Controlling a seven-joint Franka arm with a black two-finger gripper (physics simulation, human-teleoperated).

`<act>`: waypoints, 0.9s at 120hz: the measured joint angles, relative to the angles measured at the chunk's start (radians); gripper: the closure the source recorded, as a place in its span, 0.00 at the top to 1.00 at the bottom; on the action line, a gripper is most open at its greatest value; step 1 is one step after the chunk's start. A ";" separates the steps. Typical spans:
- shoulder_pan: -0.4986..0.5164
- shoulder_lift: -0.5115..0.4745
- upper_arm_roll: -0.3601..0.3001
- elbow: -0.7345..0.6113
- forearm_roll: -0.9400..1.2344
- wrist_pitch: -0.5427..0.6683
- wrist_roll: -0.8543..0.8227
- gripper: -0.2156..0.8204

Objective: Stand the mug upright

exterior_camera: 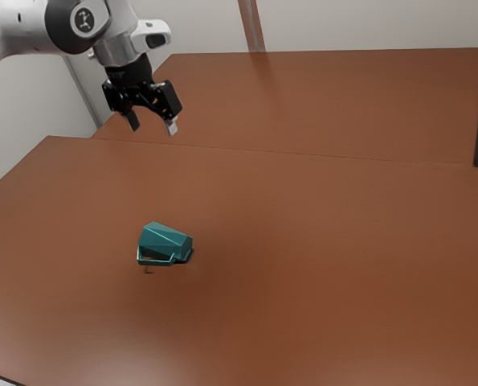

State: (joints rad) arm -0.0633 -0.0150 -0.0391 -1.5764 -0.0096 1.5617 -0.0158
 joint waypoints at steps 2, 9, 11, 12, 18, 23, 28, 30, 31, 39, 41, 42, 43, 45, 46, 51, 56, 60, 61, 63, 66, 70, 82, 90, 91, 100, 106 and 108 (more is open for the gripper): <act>0.000 0.001 0.000 0.000 0.000 0.000 0.000 0.79; 0.002 0.005 0.000 0.001 0.002 0.000 0.000 0.79; 0.002 0.006 0.000 0.001 0.003 0.000 0.000 0.79; 0.002 0.006 0.001 0.001 0.003 0.000 0.000 0.79; 0.004 0.008 0.001 0.001 0.006 0.001 0.000 0.79; 0.006 0.009 0.001 0.001 0.008 0.003 0.001 0.79; 0.008 0.009 0.001 0.001 0.009 0.004 0.001 0.79; 0.009 0.009 0.001 0.001 0.010 0.005 0.001 0.79; 0.010 0.009 0.001 0.001 0.010 0.005 0.001 0.79; 0.013 0.009 0.001 -0.007 0.011 0.007 0.001 0.79; 0.014 0.008 0.001 -0.013 0.011 0.009 0.001 0.79; 0.015 0.007 0.001 -0.017 0.011 0.009 0.001 0.79; 0.015 0.006 0.001 -0.020 0.011 0.010 0.001 0.79; 0.016 0.004 0.001 -0.026 0.011 0.012 0.001 0.79; 0.017 0.003 0.001 -0.028 0.011 0.013 0.001 0.79; 0.020 -0.005 0.001 -0.046 0.007 0.018 0.001 0.79; 0.024 -0.028 0.001 -0.085 0.003 0.033 0.001 0.79; 0.030 -0.045 0.001 -0.115 0.001 0.048 0.001 0.79; 0.032 -0.049 0.001 -0.123 -0.001 0.052 0.001 0.79; 0.037 -0.058 0.001 -0.139 -0.005 0.060 0.001 0.79; 0.047 -0.073 0.001 -0.167 -0.011 0.075 0.001 0.79; 0.064 -0.091 0.002 -0.203 -0.023 0.096 0.002 0.79; 0.104 -0.118 0.003 -0.266 -0.052 0.150 0.000 0.79; 0.127 -0.132 0.003 -0.312 -0.074 0.173 -0.007 0.79; 0.130 -0.133 0.003 -0.318 -0.077 0.176 -0.008 0.79; 0.159 -0.143 0.003 -0.360 -0.106 0.196 -0.014 0.79; 0.179 -0.148 0.004 -0.394 -0.129 0.213 -0.018 0.79; 0.189 -0.149 0.005 -0.405 -0.137 0.219 -0.017 0.79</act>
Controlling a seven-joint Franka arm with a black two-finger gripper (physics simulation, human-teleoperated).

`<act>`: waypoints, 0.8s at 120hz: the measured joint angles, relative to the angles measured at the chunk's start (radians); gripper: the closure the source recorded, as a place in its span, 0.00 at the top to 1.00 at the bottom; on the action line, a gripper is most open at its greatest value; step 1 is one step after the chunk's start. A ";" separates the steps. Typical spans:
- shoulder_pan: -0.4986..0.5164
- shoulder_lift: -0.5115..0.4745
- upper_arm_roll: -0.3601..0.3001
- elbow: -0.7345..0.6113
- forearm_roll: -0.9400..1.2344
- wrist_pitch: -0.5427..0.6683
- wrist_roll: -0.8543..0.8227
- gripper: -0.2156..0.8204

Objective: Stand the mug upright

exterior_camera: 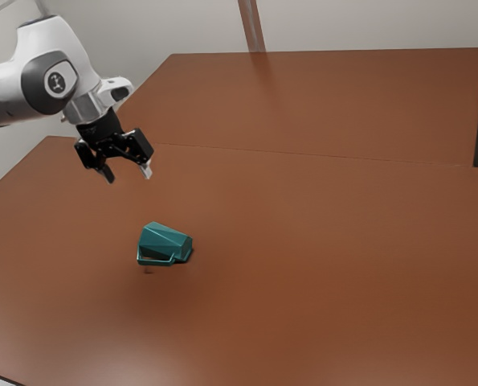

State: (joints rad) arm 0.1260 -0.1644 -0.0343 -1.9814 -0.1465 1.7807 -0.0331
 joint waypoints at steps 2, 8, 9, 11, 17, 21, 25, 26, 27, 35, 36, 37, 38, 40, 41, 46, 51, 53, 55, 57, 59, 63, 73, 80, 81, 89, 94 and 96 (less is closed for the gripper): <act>0.010 0.000 0.001 -0.009 -0.007 0.005 0.003 0.79; 0.037 -0.002 0.003 -0.034 -0.029 0.020 0.023 0.79; 0.042 -0.002 0.003 -0.038 -0.033 0.022 0.027 0.79; 0.050 -0.003 0.004 -0.046 -0.041 0.026 0.035 0.79; 0.076 -0.004 0.004 -0.078 -0.071 0.048 0.075 0.79; 0.093 -0.003 0.004 -0.095 -0.089 0.062 0.106 0.79; 0.112 -0.002 0.005 -0.106 -0.111 0.074 0.141 0.79; 0.117 -0.002 0.005 -0.108 -0.117 0.077 0.150 0.79; 0.122 -0.001 0.005 -0.110 -0.122 0.080 0.159 0.79; 0.162 0.009 0.005 -0.127 -0.161 0.097 0.234 0.79; 0.167 0.011 0.005 -0.128 -0.165 0.098 0.243 0.79; 0.172 0.015 0.005 -0.128 -0.169 0.099 0.252 0.79; 0.177 0.018 0.005 -0.129 -0.173 0.101 0.262 0.79; 0.187 0.023 0.005 -0.130 -0.182 0.102 0.281 0.79; 0.193 0.026 0.005 -0.130 -0.186 0.103 0.290 0.79; 0.217 0.045 0.005 -0.130 -0.205 0.106 0.337 0.79; 0.237 0.073 0.006 -0.129 -0.232 0.109 0.385 0.79; 0.245 0.084 0.006 -0.128 -0.242 0.110 0.404 0.79; 0.253 0.095 0.006 -0.127 -0.252 0.110 0.422 0.79; 0.261 0.105 0.006 -0.125 -0.262 0.111 0.440 0.79; 0.268 0.114 0.006 -0.123 -0.270 0.112 0.458 0.79; 0.280 0.133 0.007 -0.119 -0.290 0.114 0.491 0.79; 0.305 0.195 0.008 -0.107 -0.344 0.120 0.567 0.79; 0.321 0.236 0.008 -0.094 -0.377 0.121 0.615 0.79; 0.322 0.241 0.008 -0.092 -0.382 0.121 0.621 0.79; 0.327 0.276 0.008 -0.080 -0.420 0.121 0.669 0.79; 0.325 0.291 0.008 -0.076 -0.447 0.119 0.697 0.79; 0.324 0.295 0.008 -0.075 -0.458 0.118 0.707 0.79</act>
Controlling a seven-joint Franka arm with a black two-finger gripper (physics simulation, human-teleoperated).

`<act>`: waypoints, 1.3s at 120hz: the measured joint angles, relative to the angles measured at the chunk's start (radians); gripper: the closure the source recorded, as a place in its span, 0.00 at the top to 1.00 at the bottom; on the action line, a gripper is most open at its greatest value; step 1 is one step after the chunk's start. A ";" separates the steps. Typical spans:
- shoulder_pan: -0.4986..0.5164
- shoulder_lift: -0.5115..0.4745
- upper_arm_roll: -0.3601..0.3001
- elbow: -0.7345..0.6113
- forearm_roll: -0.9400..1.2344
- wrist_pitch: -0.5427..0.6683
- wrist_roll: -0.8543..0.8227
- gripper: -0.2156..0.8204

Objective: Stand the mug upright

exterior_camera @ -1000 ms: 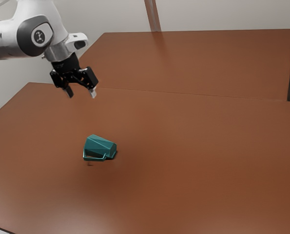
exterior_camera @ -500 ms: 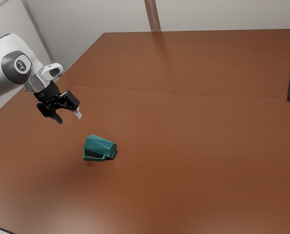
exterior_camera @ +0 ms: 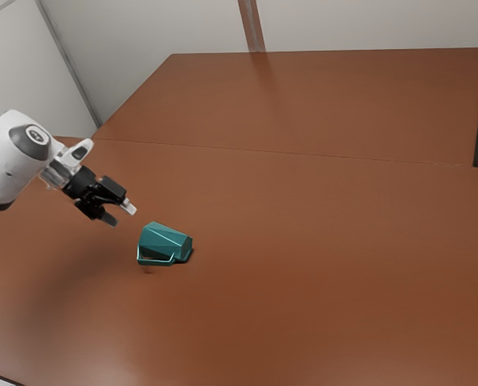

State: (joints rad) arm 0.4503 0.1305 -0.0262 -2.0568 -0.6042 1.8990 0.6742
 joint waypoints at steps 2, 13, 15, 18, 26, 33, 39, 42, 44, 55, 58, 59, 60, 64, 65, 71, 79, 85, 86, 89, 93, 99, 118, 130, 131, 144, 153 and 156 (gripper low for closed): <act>0.000 0.004 0.000 0.001 -0.011 -0.002 0.010 0.79; 0.001 0.038 0.000 0.001 -0.072 -0.014 0.061 0.79; 0.001 0.043 0.000 0.001 -0.080 -0.016 0.069 0.79; 0.002 0.053 0.000 0.001 -0.092 -0.019 0.081 0.79; 0.003 0.076 0.000 0.001 -0.113 -0.025 0.111 0.79; 0.006 0.090 0.000 0.001 -0.126 -0.029 0.135 0.79; 0.006 0.101 -0.001 0.001 -0.143 -0.033 0.154 0.79; 0.006 0.105 -0.001 0.001 -0.152 -0.037 0.162 0.79; 0.006 0.107 -0.001 0.001 -0.159 -0.039 0.168 0.79; 0.006 0.121 -0.002 0.002 -0.192 -0.054 0.197 0.79; 0.006 0.126 -0.002 0.001 -0.200 -0.057 0.204 0.79; 0.006 0.128 -0.002 0.001 -0.202 -0.058 0.206 0.79; 0.006 0.129 -0.002 0.001 -0.205 -0.059 0.209 0.79; 0.006 0.135 -0.002 0.001 -0.216 -0.063 0.218 0.79; 0.006 0.138 -0.003 0.002 -0.219 -0.064 0.220 0.79; 0.006 0.147 -0.005 0.002 -0.233 -0.070 0.232 0.79; 0.006 0.154 -0.007 0.002 -0.248 -0.079 0.247 0.79; 0.007 0.166 -0.007 0.002 -0.259 -0.087 0.257 0.77; 0.007 0.169 -0.007 0.002 -0.261 -0.088 0.259 0.77; 0.007 0.175 -0.007 0.002 -0.267 -0.092 0.264 0.75; 0.007 0.180 -0.007 0.003 -0.274 -0.097 0.271 0.72; 0.007 0.183 -0.007 0.002 -0.282 -0.102 0.281 0.66; 0.008 0.188 -0.007 0.002 -0.293 -0.116 0.309 0.48; 0.008 0.188 -0.007 0.002 -0.296 -0.122 0.324 0.37; 0.008 0.188 -0.007 0.002 -0.296 -0.123 0.325 0.36; 0.008 0.180 -0.009 0.002 -0.297 -0.136 0.340 0.25; 0.007 0.171 -0.010 0.002 -0.297 -0.147 0.349 0.18; 0.007 0.169 -0.010 0.002 -0.297 -0.150 0.352 0.16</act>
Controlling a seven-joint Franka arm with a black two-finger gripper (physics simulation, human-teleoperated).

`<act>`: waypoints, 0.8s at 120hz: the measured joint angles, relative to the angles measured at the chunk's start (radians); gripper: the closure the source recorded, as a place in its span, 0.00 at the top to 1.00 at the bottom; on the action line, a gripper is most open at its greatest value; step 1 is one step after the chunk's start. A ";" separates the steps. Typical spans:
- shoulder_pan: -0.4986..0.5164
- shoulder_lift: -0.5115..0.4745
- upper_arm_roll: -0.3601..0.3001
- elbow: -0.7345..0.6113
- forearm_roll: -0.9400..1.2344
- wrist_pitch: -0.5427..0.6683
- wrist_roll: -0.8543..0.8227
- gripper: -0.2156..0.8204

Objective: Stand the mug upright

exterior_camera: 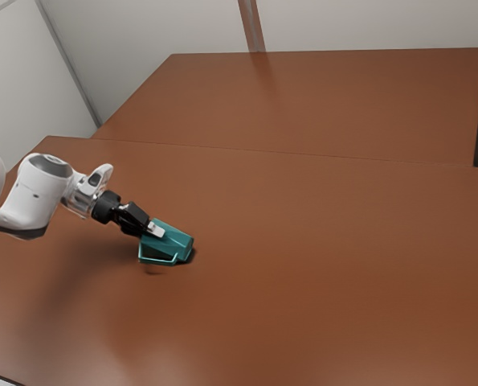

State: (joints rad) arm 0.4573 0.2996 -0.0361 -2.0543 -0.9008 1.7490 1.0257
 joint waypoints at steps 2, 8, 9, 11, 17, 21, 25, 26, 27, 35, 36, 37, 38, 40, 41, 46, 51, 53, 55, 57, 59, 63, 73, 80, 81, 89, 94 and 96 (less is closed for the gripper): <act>0.000 -0.001 0.000 0.000 0.000 -0.002 0.002 0.15; 0.000 -0.002 0.000 0.000 0.000 -0.007 0.007 0.12; 0.000 -0.002 0.000 0.000 0.000 -0.008 0.008 0.11; 0.000 -0.003 0.000 0.000 0.000 -0.009 0.009 0.11; 0.000 -0.007 0.001 0.000 0.000 -0.014 0.014 0.09; 0.000 -0.009 0.001 0.000 0.000 -0.016 0.016 0.08; -0.001 -0.012 0.001 0.000 0.000 -0.017 0.019 0.07; -0.001 -0.013 0.001 0.000 0.001 -0.018 0.020 0.07; -0.001 -0.013 0.001 0.000 0.001 -0.018 0.020 0.07; -0.002 -0.025 0.000 0.000 0.003 -0.019 0.025 0.06; -0.002 -0.027 0.000 0.000 0.003 -0.019 0.026 0.06; -0.002 -0.030 0.000 0.000 0.004 -0.019 0.026 0.06; -0.003 -0.032 0.000 0.000 0.004 -0.019 0.027 0.06; -0.004 -0.036 -0.001 0.000 0.005 -0.019 0.028 0.06; -0.004 -0.037 -0.001 0.000 0.005 -0.019 0.028 0.06; -0.008 -0.047 -0.003 0.000 0.009 -0.016 0.031 0.05; -0.011 -0.065 -0.011 -0.002 0.015 -0.008 0.033 0.05; -0.011 -0.074 -0.017 -0.002 0.018 -0.003 0.033 0.05; -0.012 -0.084 -0.023 -0.003 0.021 0.002 0.034 0.05; -0.013 -0.092 -0.030 -0.003 0.024 0.008 0.034 0.05; -0.013 -0.099 -0.038 -0.004 0.030 0.015 0.034 0.05; -0.015 -0.111 -0.052 -0.006 0.044 0.031 0.034 0.05; -0.012 -0.152 -0.108 -0.011 0.120 0.090 0.027 0.04; -0.016 -0.180 -0.151 -0.020 0.203 0.143 0.012 0.04; -0.016 -0.183 -0.158 -0.021 0.218 0.150 0.009 0.04; -0.015 -0.211 -0.205 -0.026 0.344 0.206 -0.026 0.04; -0.014 -0.228 -0.235 -0.030 0.433 0.239 -0.057 0.04; -0.013 -0.235 -0.247 -0.032 0.466 0.251 -0.072 0.04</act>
State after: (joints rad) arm 0.4448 0.0643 -0.2831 -2.0859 -0.4343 1.9997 0.9538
